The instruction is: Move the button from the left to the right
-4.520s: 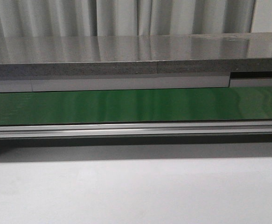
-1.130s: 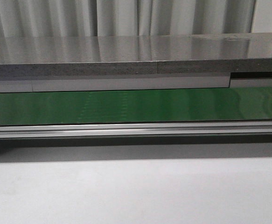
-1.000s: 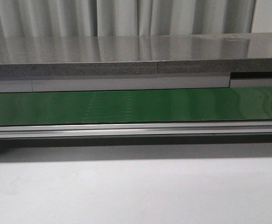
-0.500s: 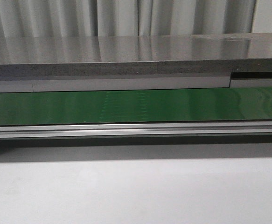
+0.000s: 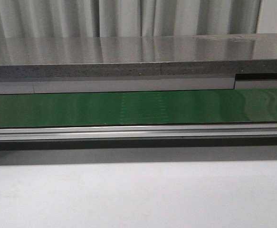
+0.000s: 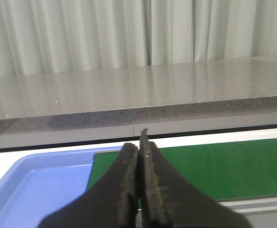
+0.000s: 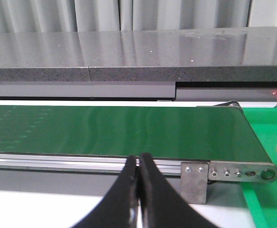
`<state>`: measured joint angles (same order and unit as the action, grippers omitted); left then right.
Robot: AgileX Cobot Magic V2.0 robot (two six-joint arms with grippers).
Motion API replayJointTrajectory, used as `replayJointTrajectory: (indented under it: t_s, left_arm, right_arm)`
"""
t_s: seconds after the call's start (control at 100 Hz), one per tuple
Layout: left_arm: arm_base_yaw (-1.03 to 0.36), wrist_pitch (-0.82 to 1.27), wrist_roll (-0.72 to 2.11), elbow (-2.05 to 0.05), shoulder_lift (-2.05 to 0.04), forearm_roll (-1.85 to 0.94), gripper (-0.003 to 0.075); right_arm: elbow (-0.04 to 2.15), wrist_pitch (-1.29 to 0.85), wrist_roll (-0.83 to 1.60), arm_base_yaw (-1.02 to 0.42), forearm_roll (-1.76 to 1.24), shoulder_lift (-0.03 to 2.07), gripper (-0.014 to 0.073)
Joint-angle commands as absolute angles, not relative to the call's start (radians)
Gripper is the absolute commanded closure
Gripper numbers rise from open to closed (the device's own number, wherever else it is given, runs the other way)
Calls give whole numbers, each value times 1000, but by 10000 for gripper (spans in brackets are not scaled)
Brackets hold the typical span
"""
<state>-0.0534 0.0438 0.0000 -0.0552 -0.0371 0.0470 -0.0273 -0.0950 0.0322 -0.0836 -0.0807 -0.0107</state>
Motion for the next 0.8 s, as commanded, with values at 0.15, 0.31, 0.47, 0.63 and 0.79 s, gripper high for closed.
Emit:
replayJointTrajectory:
  t_s: [0.15,0.31,0.47,0.63,0.79]
  left_arm:
    - [-59,-19,-75,2,36,70,740]
    - [-59,-13,-118,29,36,70,740]
    - [-59,-8,-118,34,36,70,740]
    - [-59,-10,-118,34,36,70,740]
    - [-59,-10,-118,34,36,68,740]
  right_arm:
    - [-13,-10,32,-86,-74,-29,661]
    - [-13,-10,32,-86,-74,-29,661]
    - [-13,-10,32,-86,-74,-29,661]
    - [-13,-10,32,-86,-74,-29,661]
    - [-13,-10,32,-86,-74,-29,661]
